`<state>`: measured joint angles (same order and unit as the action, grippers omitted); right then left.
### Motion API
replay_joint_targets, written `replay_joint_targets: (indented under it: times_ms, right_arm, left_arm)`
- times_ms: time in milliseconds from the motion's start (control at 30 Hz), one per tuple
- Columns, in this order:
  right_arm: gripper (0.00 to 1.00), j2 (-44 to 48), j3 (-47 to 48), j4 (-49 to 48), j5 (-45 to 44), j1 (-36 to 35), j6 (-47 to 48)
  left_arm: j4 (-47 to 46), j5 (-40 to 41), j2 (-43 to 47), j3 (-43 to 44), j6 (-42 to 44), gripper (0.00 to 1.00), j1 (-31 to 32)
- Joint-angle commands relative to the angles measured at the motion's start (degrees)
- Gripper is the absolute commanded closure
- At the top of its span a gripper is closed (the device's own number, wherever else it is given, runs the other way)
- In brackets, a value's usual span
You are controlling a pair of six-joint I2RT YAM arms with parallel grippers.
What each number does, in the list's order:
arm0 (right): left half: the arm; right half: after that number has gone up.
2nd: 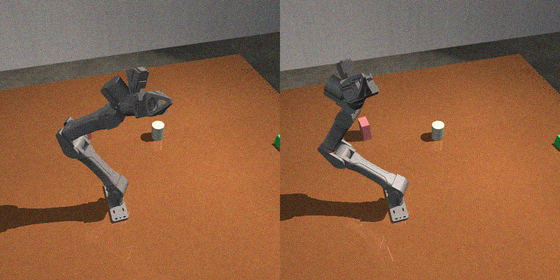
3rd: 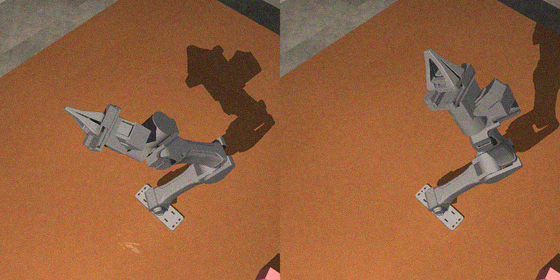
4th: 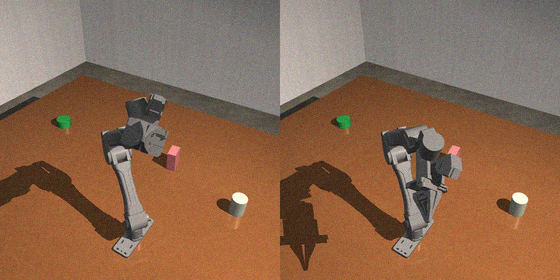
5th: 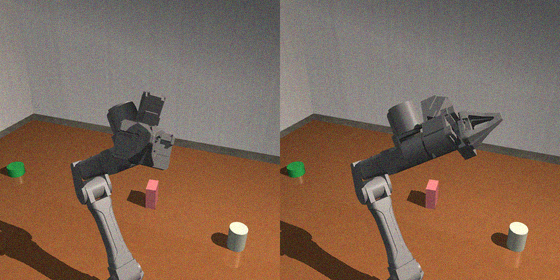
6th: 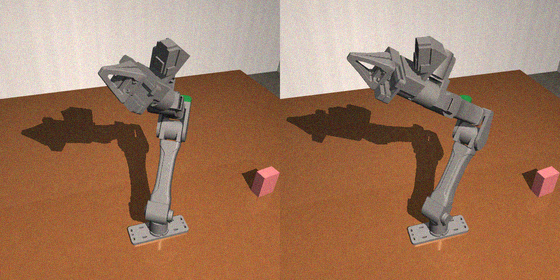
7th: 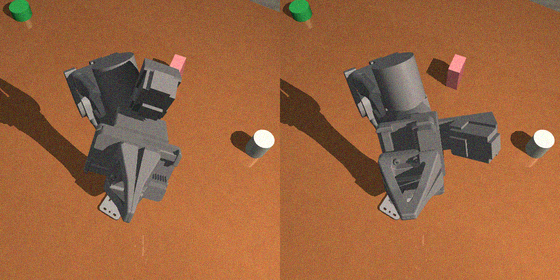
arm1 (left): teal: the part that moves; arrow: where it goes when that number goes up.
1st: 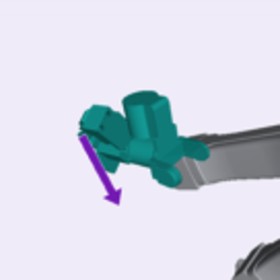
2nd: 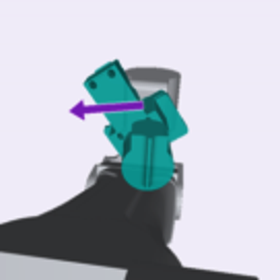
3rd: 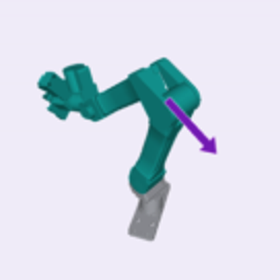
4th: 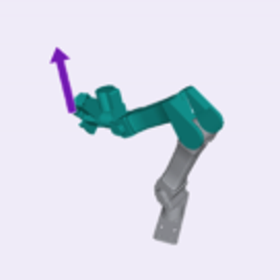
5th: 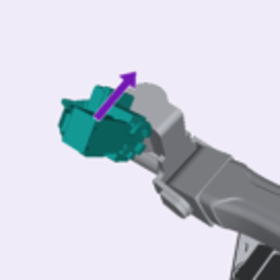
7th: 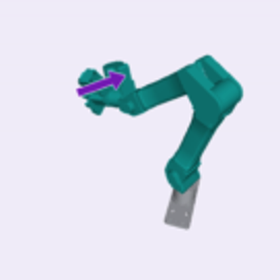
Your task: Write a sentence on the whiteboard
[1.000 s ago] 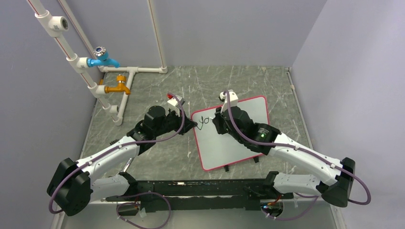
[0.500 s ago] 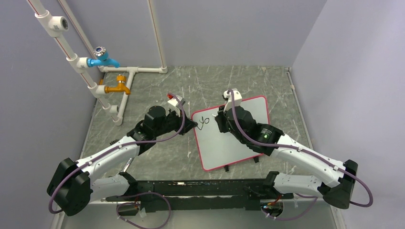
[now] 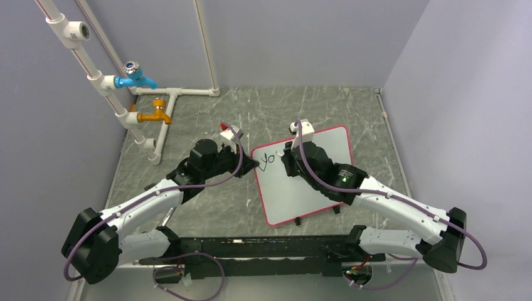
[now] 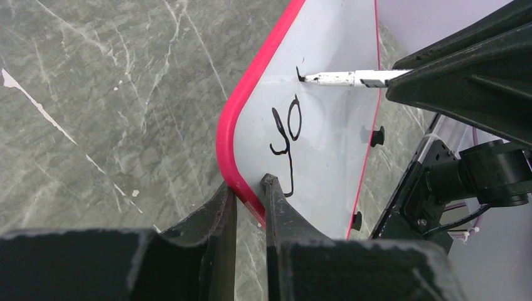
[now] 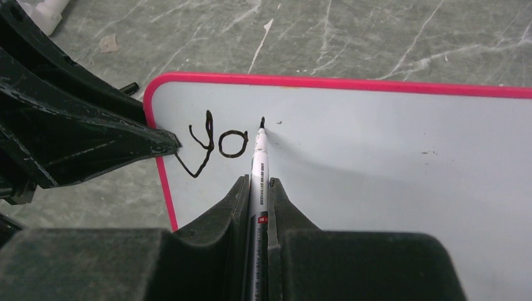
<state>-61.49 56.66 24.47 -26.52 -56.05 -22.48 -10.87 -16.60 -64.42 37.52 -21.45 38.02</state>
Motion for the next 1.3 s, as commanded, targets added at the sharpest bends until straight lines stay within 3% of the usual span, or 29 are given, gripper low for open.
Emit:
replay_joint_targets:
  times_ms: [0,600,1267]
  right_arm:
    - [1.00,0.7,-2.0,-0.6,0.7,0.1,-0.6]
    - [1.00,3.2,-5.1,1.9,0.9,0.1,-2.4]
    - [1.00,-0.7,0.7,3.2,-4.5,0.8,-1.0]
  left_arm:
    - [-0.4,2.9,1.1,1.8,6.2,1.00,0.0]
    - [0.1,3.2,1.0,2.3,6.2,1.00,0.0]
    - [0.0,2.5,0.8,2.4,6.2,1.00,0.0]
